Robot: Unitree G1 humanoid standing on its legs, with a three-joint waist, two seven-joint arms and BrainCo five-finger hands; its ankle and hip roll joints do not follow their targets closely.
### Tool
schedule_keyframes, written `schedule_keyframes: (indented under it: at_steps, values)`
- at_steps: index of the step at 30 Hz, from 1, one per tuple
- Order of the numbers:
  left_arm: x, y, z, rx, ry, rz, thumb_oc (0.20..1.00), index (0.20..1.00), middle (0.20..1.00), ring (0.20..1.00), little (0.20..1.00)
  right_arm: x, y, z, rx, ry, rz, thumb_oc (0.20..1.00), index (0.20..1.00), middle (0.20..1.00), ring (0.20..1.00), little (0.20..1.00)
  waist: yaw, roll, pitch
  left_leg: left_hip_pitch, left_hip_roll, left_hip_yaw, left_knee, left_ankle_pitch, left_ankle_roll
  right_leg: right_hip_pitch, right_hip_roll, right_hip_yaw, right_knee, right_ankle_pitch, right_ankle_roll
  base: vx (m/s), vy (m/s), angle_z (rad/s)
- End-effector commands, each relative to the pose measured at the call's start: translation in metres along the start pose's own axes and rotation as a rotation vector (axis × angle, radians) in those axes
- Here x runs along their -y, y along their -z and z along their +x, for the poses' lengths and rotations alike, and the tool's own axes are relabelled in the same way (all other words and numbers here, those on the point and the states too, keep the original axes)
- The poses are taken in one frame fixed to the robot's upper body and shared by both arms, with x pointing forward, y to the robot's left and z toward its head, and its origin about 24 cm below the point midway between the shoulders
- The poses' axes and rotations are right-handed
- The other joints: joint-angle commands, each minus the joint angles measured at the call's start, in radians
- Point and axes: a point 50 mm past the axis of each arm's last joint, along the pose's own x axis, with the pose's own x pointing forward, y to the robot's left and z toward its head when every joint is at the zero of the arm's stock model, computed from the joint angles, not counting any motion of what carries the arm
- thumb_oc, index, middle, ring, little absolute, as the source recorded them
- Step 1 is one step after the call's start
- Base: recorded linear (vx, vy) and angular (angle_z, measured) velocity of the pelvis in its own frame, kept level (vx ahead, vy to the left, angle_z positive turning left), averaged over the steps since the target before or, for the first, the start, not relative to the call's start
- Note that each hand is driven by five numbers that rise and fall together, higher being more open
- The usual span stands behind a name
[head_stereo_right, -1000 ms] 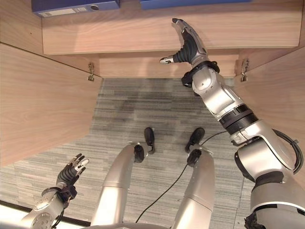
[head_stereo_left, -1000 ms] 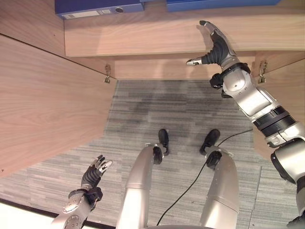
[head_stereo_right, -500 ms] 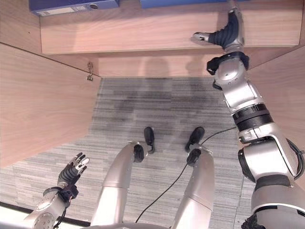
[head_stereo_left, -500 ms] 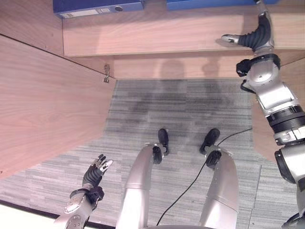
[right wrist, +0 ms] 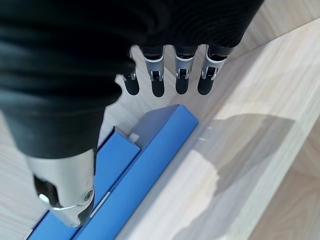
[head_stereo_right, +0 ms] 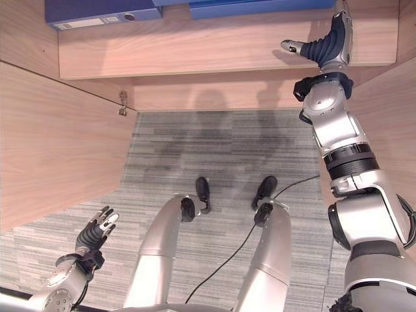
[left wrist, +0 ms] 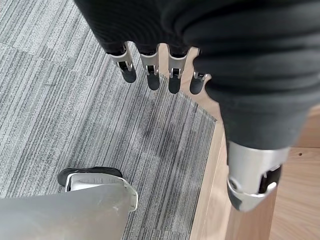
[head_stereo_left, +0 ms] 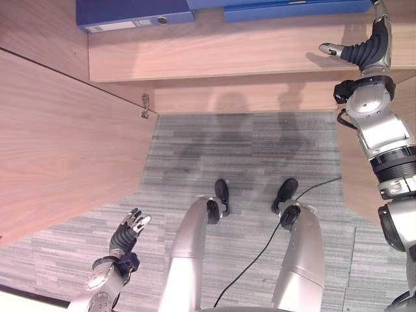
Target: Put the empty folder in the office cabinet
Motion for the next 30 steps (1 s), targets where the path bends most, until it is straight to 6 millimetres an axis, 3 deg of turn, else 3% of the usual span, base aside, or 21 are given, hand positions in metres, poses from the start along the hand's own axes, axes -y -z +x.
schedule_keyframes:
  at_steps: [1,10,15,30]
  values:
    - [-0.018,0.008,-0.010,-0.027,-0.045,0.025,1.000,1.000,1.000,1.000,1.000,0.015,-0.025,0.007,0.118,0.050,0.049,1.000,1.000,1.000,1.000,1.000,0.010,0.018,-0.034,0.001,-0.004,-0.100,-0.149,0.029,-0.045,0.092,-0.016,0.026,0.026,-0.117,0.041,0.00,0.000,0.00]
    - [-0.026,0.011,-0.011,-0.075,-0.023,0.075,1.000,1.000,1.000,1.000,1.000,0.037,-0.035,0.049,0.004,0.077,0.031,1.000,1.000,1.000,1.000,1.000,0.032,0.007,-0.072,0.016,-0.005,-0.113,-0.158,0.037,-0.052,0.110,-0.022,0.020,0.018,-0.113,0.046,0.00,0.000,0.00]
    - [-0.030,0.015,-0.011,-0.100,-0.026,0.081,1.000,1.000,1.000,1.000,1.000,0.041,-0.039,0.061,-0.049,0.058,-0.025,1.000,1.000,1.000,1.000,1.000,0.038,0.006,-0.085,0.013,-0.005,-0.116,-0.160,0.040,-0.053,0.109,-0.024,0.016,0.020,-0.113,0.046,0.00,0.000,0.00]
    - [-0.031,0.022,-0.013,-0.151,0.008,0.118,1.000,1.000,1.000,1.000,1.000,0.072,0.006,0.062,-0.325,0.039,-0.264,1.000,1.000,1.000,1.000,1.000,0.090,0.009,-0.097,0.005,-0.016,-0.124,-0.165,0.051,-0.054,0.107,-0.029,0.004,0.021,-0.129,0.043,0.00,-0.005,0.02]
